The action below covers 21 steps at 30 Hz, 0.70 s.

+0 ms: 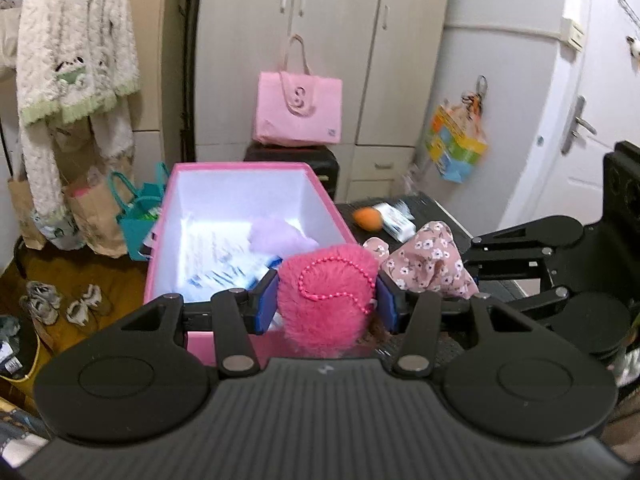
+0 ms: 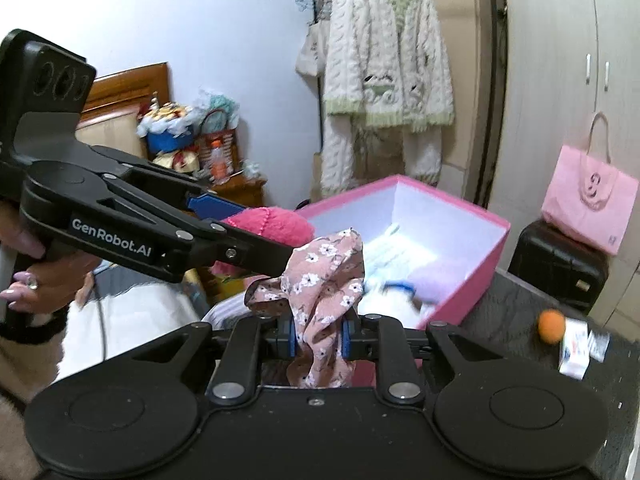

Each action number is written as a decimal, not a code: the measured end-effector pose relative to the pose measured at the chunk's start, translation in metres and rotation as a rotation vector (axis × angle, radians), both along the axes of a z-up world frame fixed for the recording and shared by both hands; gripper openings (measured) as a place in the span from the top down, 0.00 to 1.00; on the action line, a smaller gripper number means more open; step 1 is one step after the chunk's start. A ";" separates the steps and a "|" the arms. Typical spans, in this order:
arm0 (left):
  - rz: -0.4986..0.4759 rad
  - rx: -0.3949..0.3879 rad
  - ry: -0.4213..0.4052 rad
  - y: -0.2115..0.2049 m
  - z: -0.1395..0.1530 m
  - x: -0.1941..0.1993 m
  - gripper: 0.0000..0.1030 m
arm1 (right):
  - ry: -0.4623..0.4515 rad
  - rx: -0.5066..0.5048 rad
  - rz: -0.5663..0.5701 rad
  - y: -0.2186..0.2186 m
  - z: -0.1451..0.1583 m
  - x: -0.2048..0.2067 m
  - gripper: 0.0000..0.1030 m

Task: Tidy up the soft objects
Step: 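Carry the pom-pom and floral cloth into the pink box and release both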

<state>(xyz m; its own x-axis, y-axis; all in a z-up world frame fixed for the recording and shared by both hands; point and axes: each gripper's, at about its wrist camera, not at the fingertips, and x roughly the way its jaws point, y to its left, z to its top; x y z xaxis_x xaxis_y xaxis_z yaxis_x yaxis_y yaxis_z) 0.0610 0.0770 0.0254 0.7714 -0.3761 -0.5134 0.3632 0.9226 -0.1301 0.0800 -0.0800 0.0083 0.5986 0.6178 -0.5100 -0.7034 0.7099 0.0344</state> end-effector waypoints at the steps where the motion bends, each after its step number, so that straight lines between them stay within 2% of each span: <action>1: 0.005 0.001 -0.003 0.003 0.001 0.008 0.52 | -0.008 -0.002 -0.010 0.004 0.001 0.005 0.75; 9: 0.059 -0.011 0.025 0.015 -0.009 0.065 0.52 | 0.050 -0.007 -0.064 0.028 -0.001 0.061 0.75; 14: 0.079 -0.028 0.104 0.022 -0.026 0.101 0.52 | 0.110 -0.065 -0.070 0.044 -0.011 0.098 0.75; 21: 0.106 -0.009 0.172 0.024 -0.046 0.143 0.52 | 0.173 -0.133 -0.064 0.057 -0.028 0.139 0.75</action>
